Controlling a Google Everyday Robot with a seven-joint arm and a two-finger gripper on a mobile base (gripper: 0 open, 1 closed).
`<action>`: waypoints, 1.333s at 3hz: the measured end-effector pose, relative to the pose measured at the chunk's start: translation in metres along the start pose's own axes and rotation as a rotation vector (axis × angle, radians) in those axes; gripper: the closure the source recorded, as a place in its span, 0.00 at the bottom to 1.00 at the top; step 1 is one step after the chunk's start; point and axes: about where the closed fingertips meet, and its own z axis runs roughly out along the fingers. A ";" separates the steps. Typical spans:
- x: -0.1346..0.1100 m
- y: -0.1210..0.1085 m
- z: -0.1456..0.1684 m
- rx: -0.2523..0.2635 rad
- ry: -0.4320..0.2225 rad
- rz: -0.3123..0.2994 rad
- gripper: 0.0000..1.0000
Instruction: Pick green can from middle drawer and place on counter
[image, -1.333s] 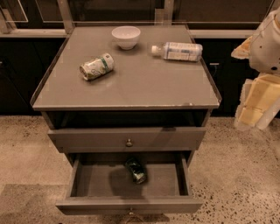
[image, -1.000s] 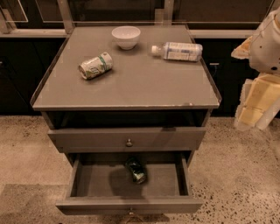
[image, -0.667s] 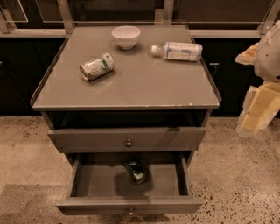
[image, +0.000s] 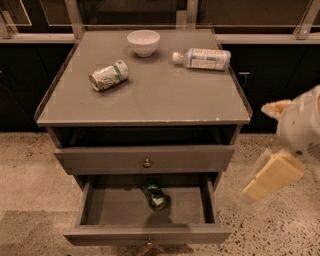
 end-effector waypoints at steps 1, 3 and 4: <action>-0.003 0.041 0.071 -0.076 -0.080 0.127 0.00; 0.017 0.059 0.107 -0.032 -0.082 0.215 0.00; 0.014 0.057 0.143 -0.017 -0.172 0.257 0.00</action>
Offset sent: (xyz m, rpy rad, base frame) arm -0.0065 0.0394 -0.0583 0.1281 0.0525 -0.0536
